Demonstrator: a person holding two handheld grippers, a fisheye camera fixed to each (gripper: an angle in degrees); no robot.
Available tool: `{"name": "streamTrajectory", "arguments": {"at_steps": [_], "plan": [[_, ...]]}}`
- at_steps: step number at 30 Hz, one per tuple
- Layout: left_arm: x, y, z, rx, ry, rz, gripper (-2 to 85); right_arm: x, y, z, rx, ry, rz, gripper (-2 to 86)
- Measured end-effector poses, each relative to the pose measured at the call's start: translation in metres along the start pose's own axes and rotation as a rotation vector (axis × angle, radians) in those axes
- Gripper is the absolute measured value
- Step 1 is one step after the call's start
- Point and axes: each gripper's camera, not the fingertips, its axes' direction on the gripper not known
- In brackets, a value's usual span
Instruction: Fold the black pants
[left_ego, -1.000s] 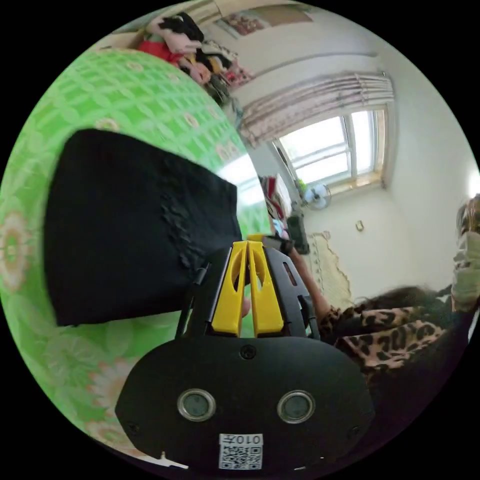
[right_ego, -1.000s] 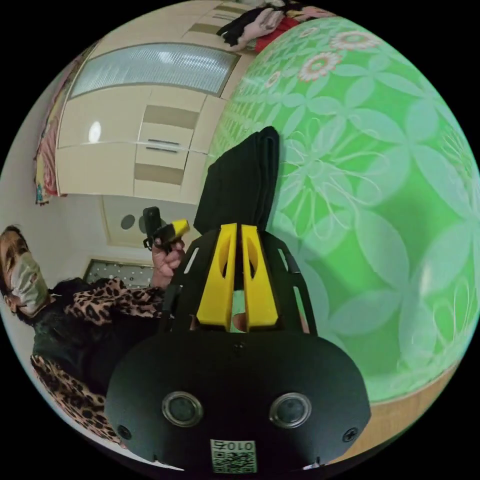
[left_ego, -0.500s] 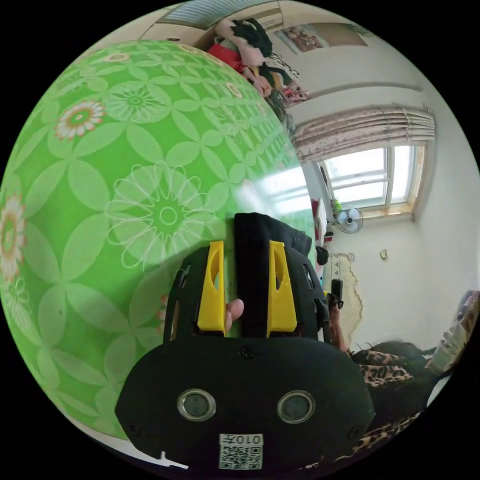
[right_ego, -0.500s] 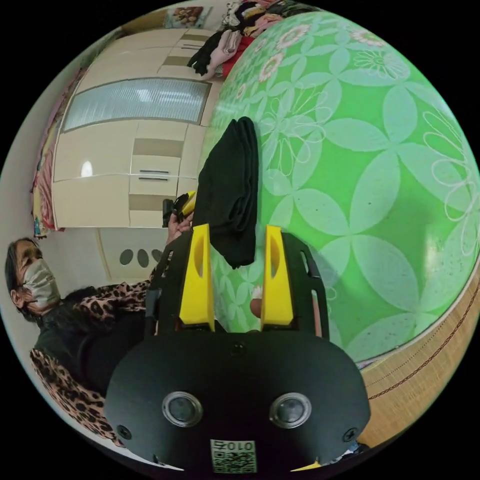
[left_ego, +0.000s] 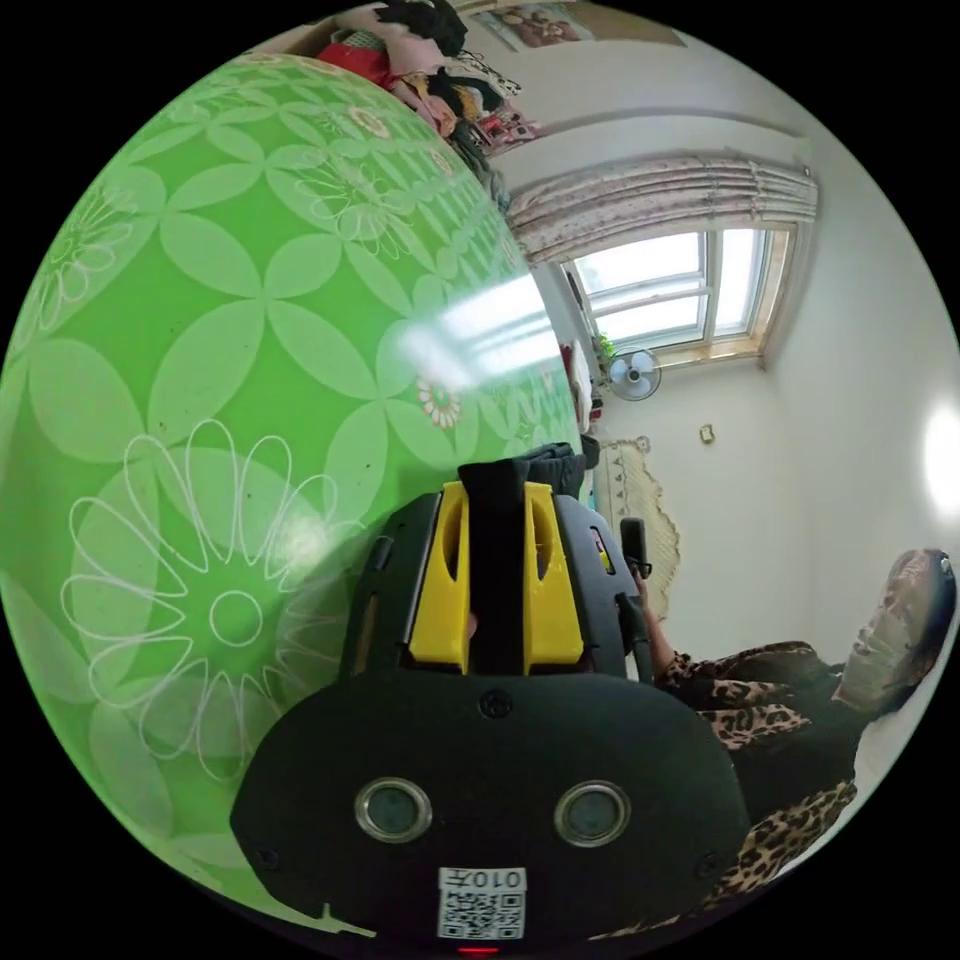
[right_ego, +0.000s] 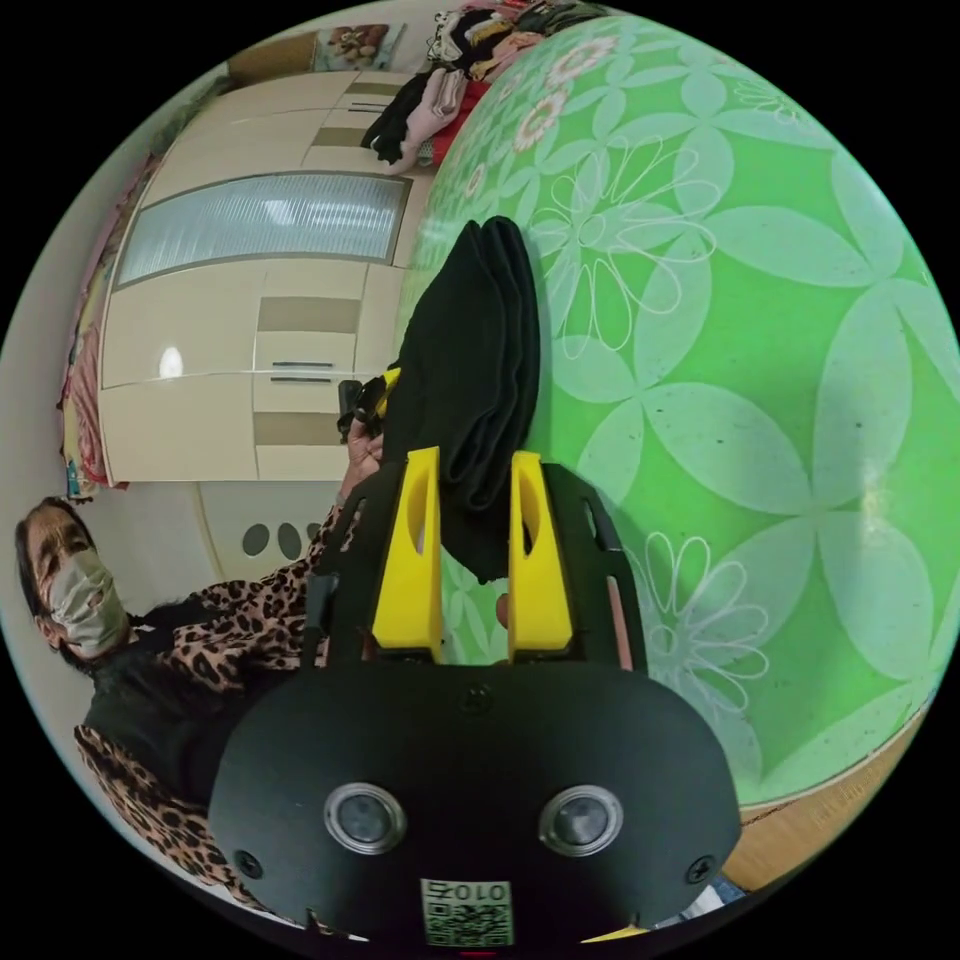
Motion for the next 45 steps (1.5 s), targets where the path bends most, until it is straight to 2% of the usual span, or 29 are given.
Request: {"name": "streamTrajectory", "arguments": {"at_steps": [5, 11, 16, 24, 30, 38, 45], "plan": [[-0.004, 0.008, 0.001, 0.038, -0.001, -0.054, 7.6, 0.013, 0.011, -0.002, 0.015, -0.037, -0.003, 7.2], [0.021, 0.047, 0.012, 0.031, -0.134, -0.122, 6.8, 0.024, 0.041, -0.014, -0.014, -0.066, 0.022, 6.2], [0.016, 0.094, 0.036, 0.044, -0.042, -0.182, 6.6, 0.035, 0.094, -0.027, -0.007, -0.056, 0.088, 6.1], [0.014, 0.107, 0.083, -0.086, 0.013, -0.073, 6.2, 0.024, 0.213, -0.021, 0.233, 0.033, 0.216, 6.1], [0.022, 0.101, 0.137, -0.234, -0.001, 0.007, 6.1, 0.041, 0.305, -0.009, 0.384, -0.100, 0.277, 6.0], [0.045, 0.124, 0.218, -0.295, -0.117, -0.019, 6.2, 0.048, 0.388, -0.014, 0.423, -0.095, 0.220, 5.8], [0.058, 0.136, 0.310, -0.368, -0.149, 0.010, 6.2, 0.066, 0.471, -0.025, 0.495, -0.133, 0.271, 5.7]]}}
